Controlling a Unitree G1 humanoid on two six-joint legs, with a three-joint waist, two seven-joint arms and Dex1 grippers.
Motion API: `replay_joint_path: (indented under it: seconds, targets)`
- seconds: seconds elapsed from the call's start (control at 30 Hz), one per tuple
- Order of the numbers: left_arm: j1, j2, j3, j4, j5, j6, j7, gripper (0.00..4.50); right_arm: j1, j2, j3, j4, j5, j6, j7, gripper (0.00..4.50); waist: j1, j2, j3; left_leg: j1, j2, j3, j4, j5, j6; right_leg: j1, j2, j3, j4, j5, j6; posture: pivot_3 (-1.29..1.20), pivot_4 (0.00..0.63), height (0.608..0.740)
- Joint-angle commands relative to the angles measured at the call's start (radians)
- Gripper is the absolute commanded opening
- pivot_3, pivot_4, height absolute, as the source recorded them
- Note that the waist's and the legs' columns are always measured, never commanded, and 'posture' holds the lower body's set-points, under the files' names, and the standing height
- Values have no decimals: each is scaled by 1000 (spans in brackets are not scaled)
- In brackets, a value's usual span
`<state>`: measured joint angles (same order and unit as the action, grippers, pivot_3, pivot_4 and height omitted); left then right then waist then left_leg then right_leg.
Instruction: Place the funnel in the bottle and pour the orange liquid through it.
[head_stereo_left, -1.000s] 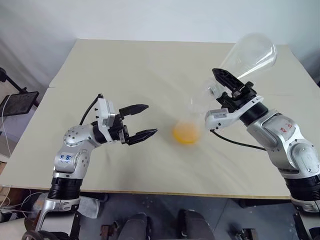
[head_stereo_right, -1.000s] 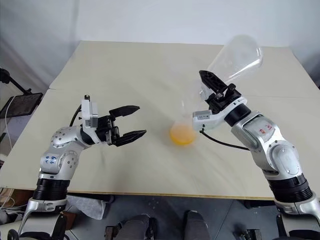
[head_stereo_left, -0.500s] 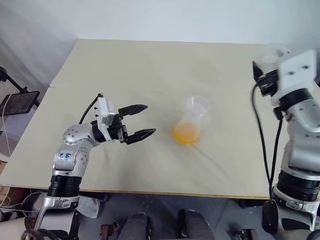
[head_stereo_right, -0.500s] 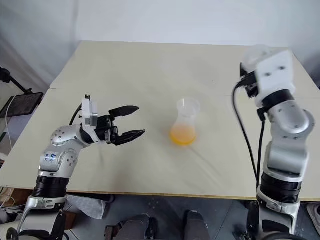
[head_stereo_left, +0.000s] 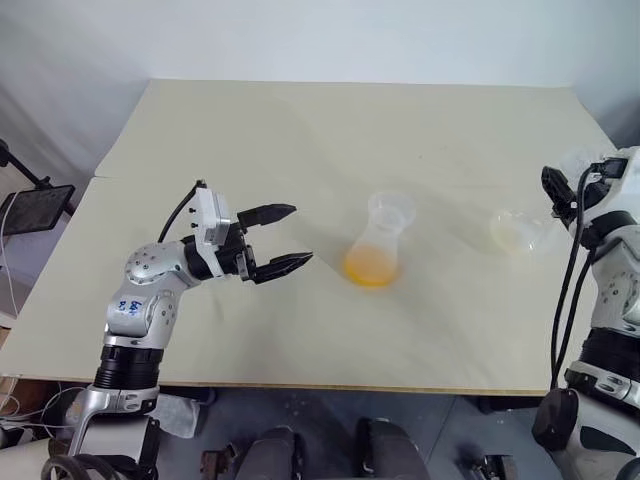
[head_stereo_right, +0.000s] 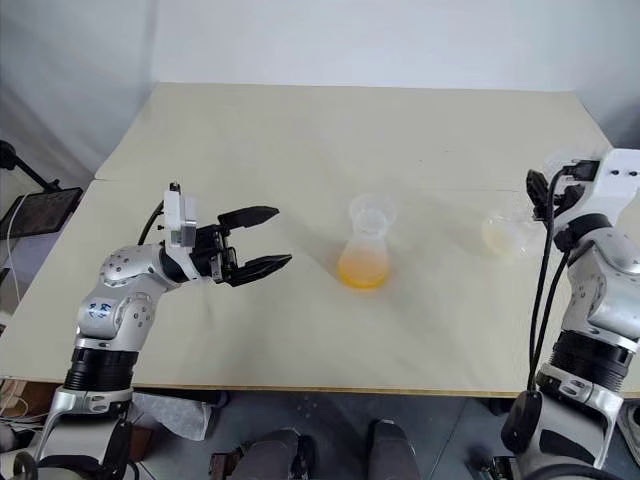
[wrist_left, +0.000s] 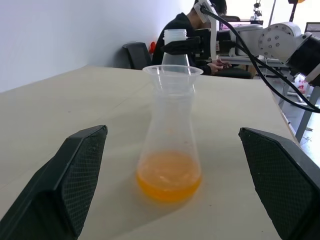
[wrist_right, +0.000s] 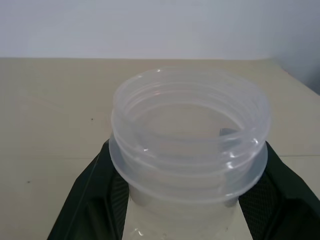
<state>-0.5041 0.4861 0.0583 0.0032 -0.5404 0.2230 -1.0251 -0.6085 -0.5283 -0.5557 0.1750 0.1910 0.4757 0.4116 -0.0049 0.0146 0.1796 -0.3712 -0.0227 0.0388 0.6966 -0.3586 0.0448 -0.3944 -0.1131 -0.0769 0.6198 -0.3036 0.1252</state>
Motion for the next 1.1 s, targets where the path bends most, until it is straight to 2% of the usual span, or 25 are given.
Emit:
replay_joint_path:
  seconds: [0.03, 0.13, 0.33, 0.4, 0.57, 0.67, 0.77, 0.83, 0.87, 1.1]
  targets:
    - [-15, 15, 11, -52, -2, 7, 7, 4500, 1, -20, -13, -8, 46, -52, -12, 3446, 2, 0, 0, 0, 0, 0, 0, 0, 0, 0, 0, 0, 0, 0, 0, 0, 150, 740]
    - [-15, 22, 11, -53, -3, 13, 3, 4500, 20, -44, -13, -32, 75, -56, 4, 4488, 4, 0, 0, 0, -1, -1, 1, 0, 0, 0, -1, 0, 0, 0, 0, 0, 150, 740]
    - [-1, 44, 19, -44, -6, 19, -15, 4500, 136, -141, -47, -106, 174, -49, 134, 4488, 5, 0, 0, -1, -1, -1, 0, 0, 0, 1, -1, 0, -1, 0, 0, 0, 150, 740]
    - [12, 63, 22, -32, 0, 17, -28, 4500, 206, -191, -64, -132, 226, -6, 208, 4488, 5, 0, 0, -1, -1, -1, 0, 0, 0, 1, -1, 0, -2, 0, 0, 0, 150, 740]
    - [63, 110, 45, 6, 32, -36, -54, 4500, 389, -273, -125, -171, 291, -54, 370, 4488, 6, 0, 0, 0, 0, -1, 0, 0, 0, 2, -1, 0, -3, 0, 0, 0, 150, 740]
    - [90, 137, 64, 33, 59, -80, -61, 4500, 484, -289, -182, -211, 363, -61, 465, 4488, 6, 0, 0, 0, 1, 0, 0, 0, 0, 2, -2, 1, -4, 0, 0, 0, 150, 740]
    - [146, 178, 87, 14, 75, -93, -58, 4500, 723, -296, -144, -405, 410, -99, 695, 4488, 9, 1, 1, 0, 2, -1, -2, 0, 0, 3, -2, 2, -7, 0, 0, 0, 150, 740]
    - [173, 196, 97, 8, 119, -99, -9, 4500, 832, -279, -72, -539, 418, -109, 739, 4488, 9, 1, 1, 1, 3, -1, -4, 0, 0, 4, -2, 2, -9, 0, 0, 0, 150, 740]
    - [189, 205, 98, 6, 134, -112, -6, 4500, 872, -272, -27, -577, 366, -187, 760, 4488, 8, 0, 1, 1, 3, -1, -5, 0, 0, 4, -3, 3, -10, 0, 0, 0, 150, 740]
    - [204, 204, 102, 23, 115, -144, -36, 4500, 862, -199, 92, -615, 341, -338, 743, 4488, 13, 0, 1, 2, 2, -1, -4, 0, -1, 4, -4, 3, -9, 0, 0, 0, 150, 740]
